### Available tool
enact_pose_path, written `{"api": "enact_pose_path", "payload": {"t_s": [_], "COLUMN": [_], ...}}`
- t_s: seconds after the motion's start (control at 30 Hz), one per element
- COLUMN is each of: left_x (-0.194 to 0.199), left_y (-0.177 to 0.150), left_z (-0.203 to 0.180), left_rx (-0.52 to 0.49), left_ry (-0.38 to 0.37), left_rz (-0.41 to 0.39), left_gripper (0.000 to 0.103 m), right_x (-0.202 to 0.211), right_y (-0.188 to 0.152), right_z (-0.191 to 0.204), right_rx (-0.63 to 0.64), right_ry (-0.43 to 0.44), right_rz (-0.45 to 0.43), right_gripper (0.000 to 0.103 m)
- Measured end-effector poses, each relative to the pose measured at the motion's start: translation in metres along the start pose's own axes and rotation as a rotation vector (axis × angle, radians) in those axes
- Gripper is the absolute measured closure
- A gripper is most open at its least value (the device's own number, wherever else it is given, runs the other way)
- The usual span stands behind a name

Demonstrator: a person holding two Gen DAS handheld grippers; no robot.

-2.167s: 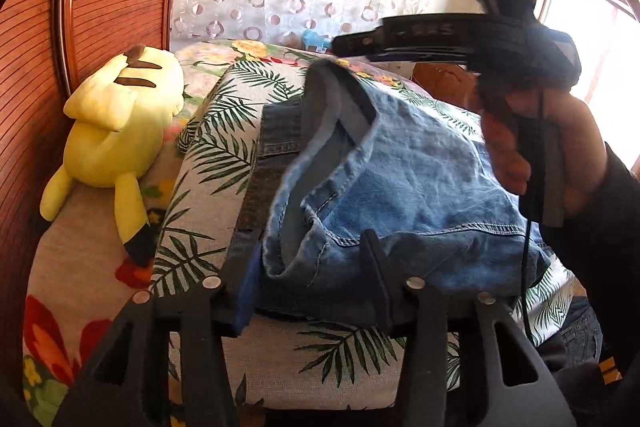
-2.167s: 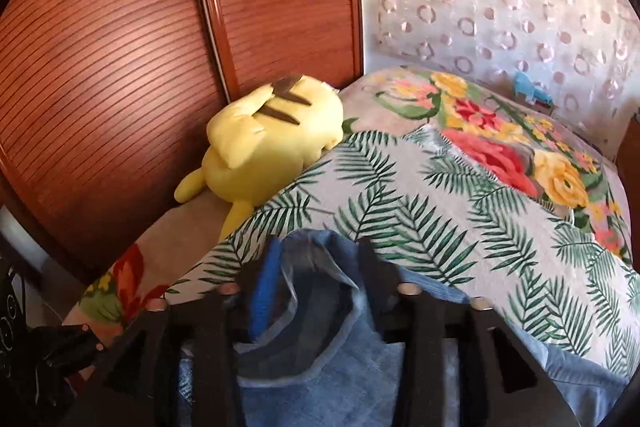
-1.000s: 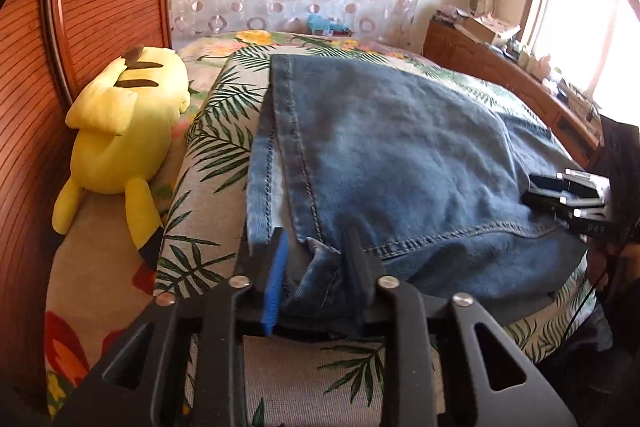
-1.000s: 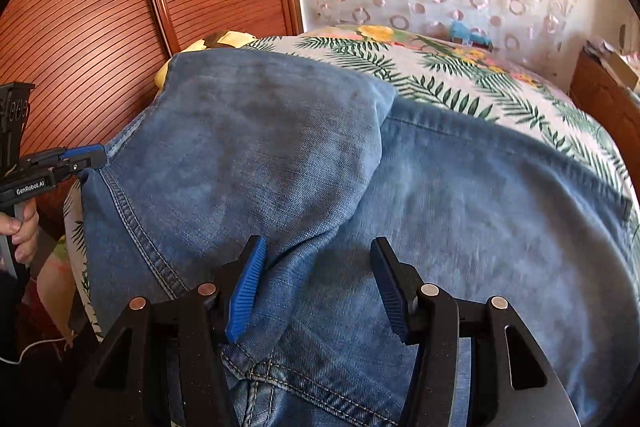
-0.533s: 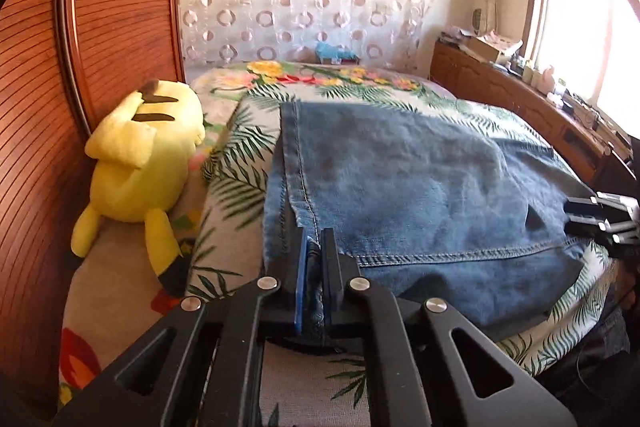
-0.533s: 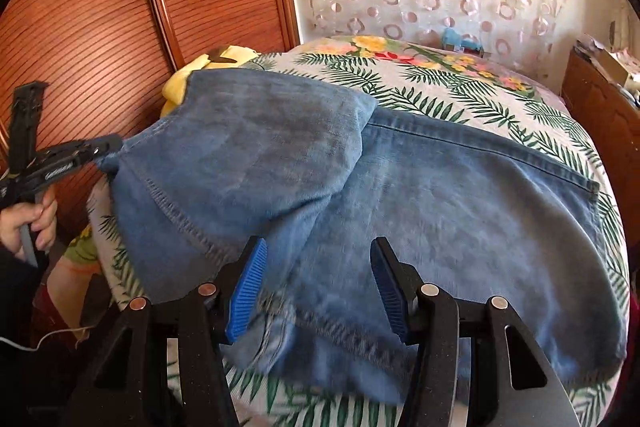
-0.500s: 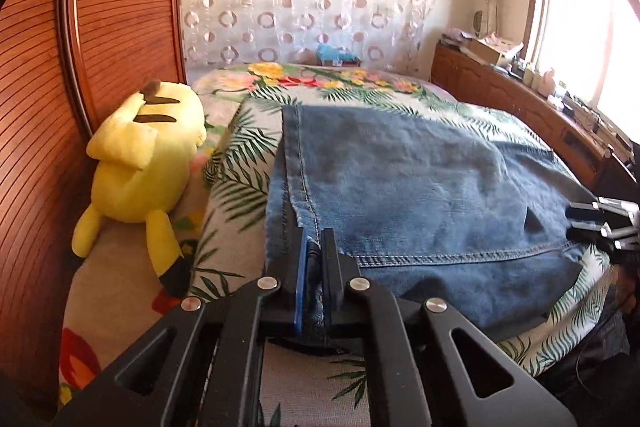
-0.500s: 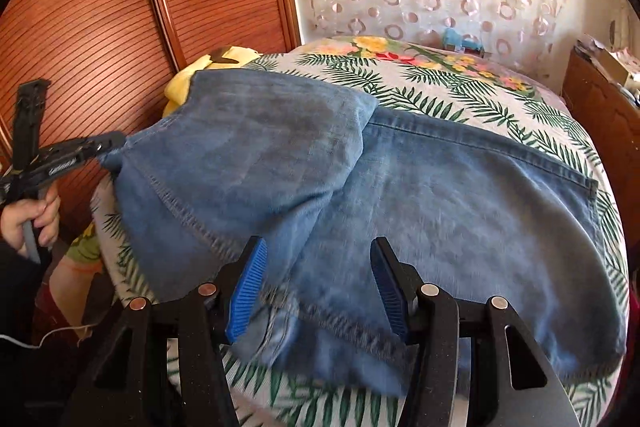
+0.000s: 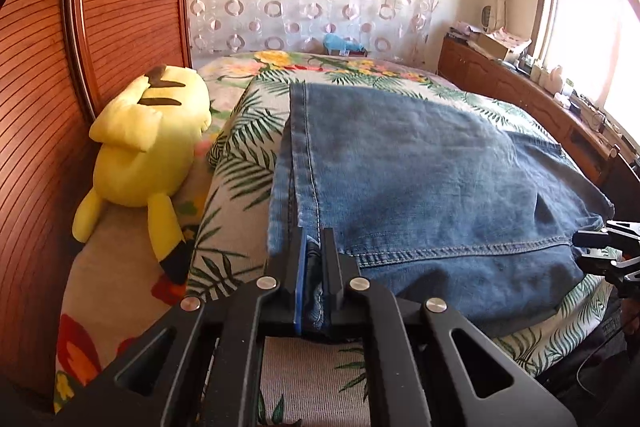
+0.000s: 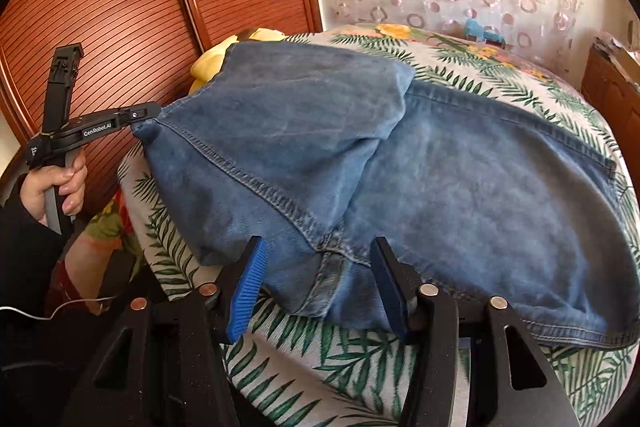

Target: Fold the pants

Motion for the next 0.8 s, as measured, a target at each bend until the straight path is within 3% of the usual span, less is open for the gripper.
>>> {"api": "enact_pose_path", "payload": {"t_s": [0.13,0.2,0.27,0.6,0.8], "left_x": [0.000,0.000,0.000,0.005,0.017], "left_y": [-0.004,-0.004,-0.005,-0.002,0.005], "left_z": [0.000,-0.001,0.000,-0.003,-0.010], "left_rx": [0.004,0.002,0.003,0.012,-0.012], "left_ry": [-0.003,-0.003,-0.003,-0.002,-0.006], "left_rz": [0.006,0.006,0.007,-0.013,-0.043], "left_gripper": [0.096,0.096,0.096,0.095,0.067], "right_x": [-0.009,-0.011,-0.011,-0.002,0.003], "right_y": [-0.004,-0.007,-0.011,-0.010,-0.011], "right_z": [0.003,0.006,0.008,0.006,0.011], "right_rx": [0.017,0.034,0.057,0.044,0.032], "right_ry": [0.013,0.020,0.018,0.014,0.008], "right_rz": [0.032,0.046,0.061,0.031,0.016], "right_gripper": [0.073,0.089,0.098,0.102,0.102]}}
Point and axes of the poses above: each gripper's, at about its wrist camera, not at the fingertips, and x roughly against the way its jaws point, z to its left, y to its top, the point moved 8 cm from there along -x, roughly the way its jaws point, and after that the axes turned 6 degrees about -y, right-handed, at the moved point
